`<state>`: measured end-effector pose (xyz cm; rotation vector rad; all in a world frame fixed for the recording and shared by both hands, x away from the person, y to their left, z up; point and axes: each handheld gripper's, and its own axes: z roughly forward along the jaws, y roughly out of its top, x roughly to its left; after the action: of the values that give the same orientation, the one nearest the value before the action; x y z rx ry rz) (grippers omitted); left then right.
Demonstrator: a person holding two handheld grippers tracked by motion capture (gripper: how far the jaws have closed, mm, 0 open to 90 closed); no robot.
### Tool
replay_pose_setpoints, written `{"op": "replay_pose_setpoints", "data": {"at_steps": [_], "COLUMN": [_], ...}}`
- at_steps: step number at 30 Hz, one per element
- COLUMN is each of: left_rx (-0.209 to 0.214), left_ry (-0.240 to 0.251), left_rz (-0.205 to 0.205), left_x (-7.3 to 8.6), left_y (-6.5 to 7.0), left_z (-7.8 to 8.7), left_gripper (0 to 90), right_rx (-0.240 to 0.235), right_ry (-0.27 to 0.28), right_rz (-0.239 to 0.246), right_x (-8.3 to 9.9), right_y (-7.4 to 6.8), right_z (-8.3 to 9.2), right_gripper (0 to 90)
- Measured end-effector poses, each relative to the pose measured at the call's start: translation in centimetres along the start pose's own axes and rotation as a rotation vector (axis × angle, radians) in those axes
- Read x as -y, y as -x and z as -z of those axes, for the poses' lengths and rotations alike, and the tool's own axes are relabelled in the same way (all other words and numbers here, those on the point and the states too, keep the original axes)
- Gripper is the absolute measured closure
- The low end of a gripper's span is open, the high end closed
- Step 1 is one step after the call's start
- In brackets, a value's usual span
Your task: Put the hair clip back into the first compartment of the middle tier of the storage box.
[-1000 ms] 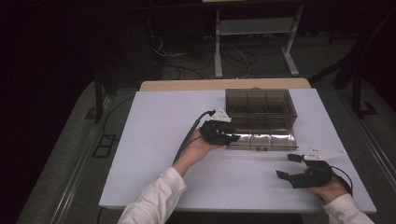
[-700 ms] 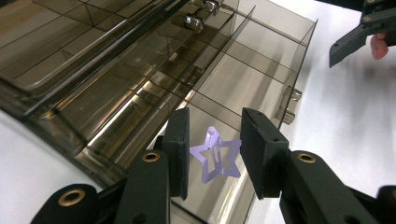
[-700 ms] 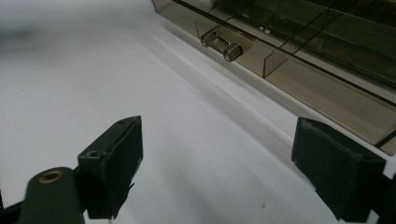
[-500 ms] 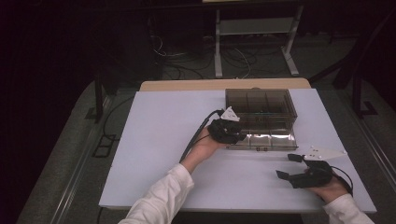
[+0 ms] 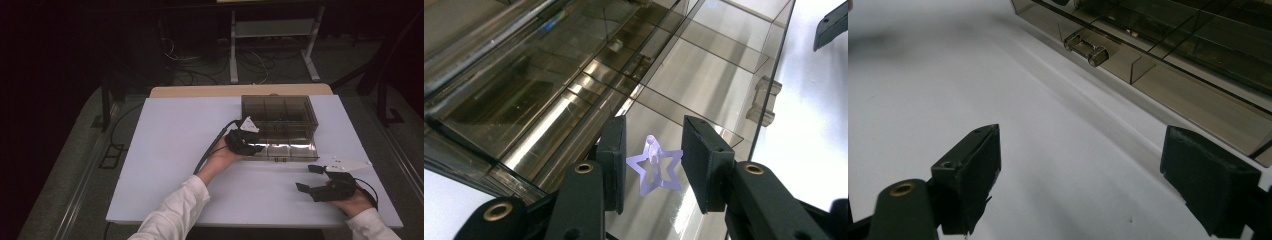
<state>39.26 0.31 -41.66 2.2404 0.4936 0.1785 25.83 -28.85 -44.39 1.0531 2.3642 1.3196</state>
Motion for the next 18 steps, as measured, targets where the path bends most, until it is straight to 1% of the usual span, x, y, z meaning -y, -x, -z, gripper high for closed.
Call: {"op": "replay_pose_setpoints", "data": {"at_steps": [3, 5, 9, 15, 18], "left_rx": [0.000, -0.008, -0.004, -0.004, -0.003], "left_ry": [-0.001, -0.002, 0.001, 0.016, 0.031], "left_rz": [-0.003, -0.003, 0.000, 0.004, 0.011], "left_x": [0.03, 0.03, 0.03, -0.09, -0.20], "left_y": [-0.02, -0.02, -0.05, -0.13, -0.12], "left_z": [-0.04, -0.04, 0.02, 0.41, 0.77], "left_gripper": [61.7, 59.7, 57.6, 56.7, 57.2], "right_rx": [0.000, 0.000, 0.000, 0.001, 0.001], "right_ry": [0.001, 0.001, 0.001, 0.002, 0.001], "right_rz": [0.000, -0.001, -0.002, -0.001, -0.002], "right_x": [0.01, 0.00, 0.01, 0.01, 0.02], "right_y": [0.03, 0.04, 0.03, 0.04, 0.05], "right_z": [0.02, 0.03, 0.03, 0.05, 0.07], "right_gripper": [16.4, 16.4, 16.4, 16.4, 16.4]}}
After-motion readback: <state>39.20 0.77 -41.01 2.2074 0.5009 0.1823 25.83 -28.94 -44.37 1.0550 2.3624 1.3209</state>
